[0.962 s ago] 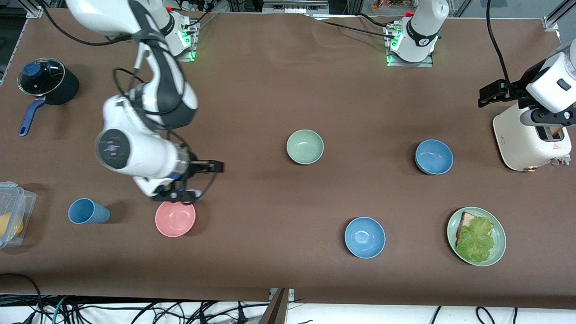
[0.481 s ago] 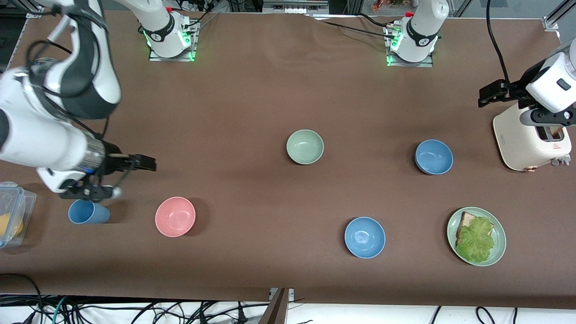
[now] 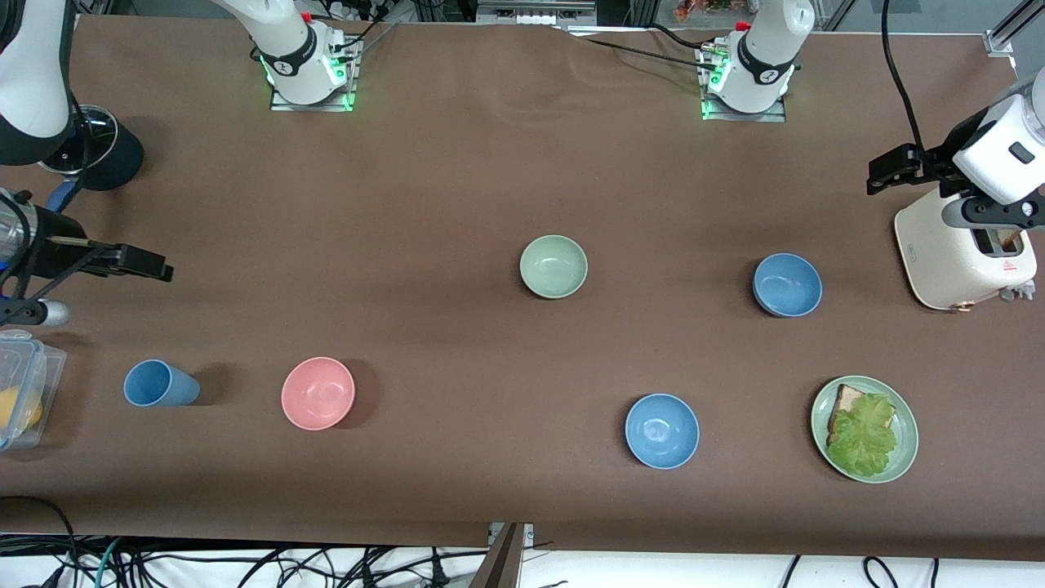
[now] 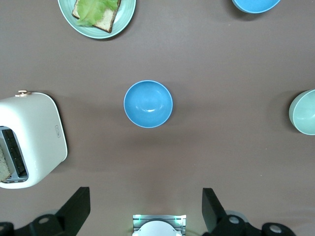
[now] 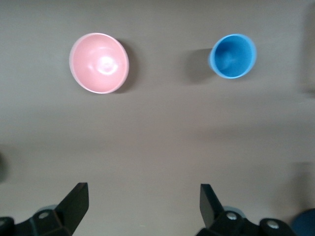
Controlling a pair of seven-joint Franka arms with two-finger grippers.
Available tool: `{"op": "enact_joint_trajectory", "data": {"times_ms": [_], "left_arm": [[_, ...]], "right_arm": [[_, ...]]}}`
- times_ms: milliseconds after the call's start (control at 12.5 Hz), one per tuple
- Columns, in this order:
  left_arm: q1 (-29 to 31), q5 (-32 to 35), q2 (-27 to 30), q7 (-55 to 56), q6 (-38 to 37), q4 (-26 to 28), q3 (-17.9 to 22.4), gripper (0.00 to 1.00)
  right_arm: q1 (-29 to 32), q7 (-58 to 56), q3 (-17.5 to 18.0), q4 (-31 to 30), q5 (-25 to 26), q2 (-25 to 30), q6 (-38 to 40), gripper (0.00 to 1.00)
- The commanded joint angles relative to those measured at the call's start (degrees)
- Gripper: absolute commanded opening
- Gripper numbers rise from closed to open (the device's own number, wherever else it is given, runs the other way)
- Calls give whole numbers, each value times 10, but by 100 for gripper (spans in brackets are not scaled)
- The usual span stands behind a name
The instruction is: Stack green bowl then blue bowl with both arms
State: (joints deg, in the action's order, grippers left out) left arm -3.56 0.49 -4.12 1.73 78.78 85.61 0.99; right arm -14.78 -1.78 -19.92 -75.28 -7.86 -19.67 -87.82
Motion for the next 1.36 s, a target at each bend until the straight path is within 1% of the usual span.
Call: {"op": "enact_joint_trajectory", "data": {"times_ms": [0, 240, 401, 561, 641, 721, 802, 882, 1202, 1282], "left_arm": [[0, 6, -2, 4, -11, -12, 0, 100], [0, 6, -2, 4, -12, -12, 1, 100], [0, 6, -2, 4, -11, -12, 0, 100], [-1, 6, -2, 4, -12, -12, -1, 100], [-1, 6, -2, 4, -11, -12, -2, 100], [-2, 6, -2, 4, -11, -12, -2, 100], [-1, 6, -2, 4, -11, -12, -2, 100], [-1, 7, -2, 4, -10, -12, -1, 100], [0, 6, -3, 4, -10, -12, 2, 100], [0, 6, -3, 4, -10, -12, 2, 100]], "right_arm": [[34, -42, 44, -19, 34, 25, 4, 100], [56, -52, 47, -76, 38, 72, -2, 100], [61, -58, 50, -79, 41, 83, -2, 100], [79, -62, 80, -88, 50, 97, -2, 100], [86, -62, 91, -103, 52, 114, -3, 100], [91, -65, 102, -117, 61, 127, -2, 100], [98, -61, 121, -124, 83, 133, -4, 100], [112, -67, 128, -127, 87, 133, -5, 100], [125, -67, 128, -130, 96, 155, -11, 100], [125, -71, 130, -130, 114, 152, -13, 100]]}}
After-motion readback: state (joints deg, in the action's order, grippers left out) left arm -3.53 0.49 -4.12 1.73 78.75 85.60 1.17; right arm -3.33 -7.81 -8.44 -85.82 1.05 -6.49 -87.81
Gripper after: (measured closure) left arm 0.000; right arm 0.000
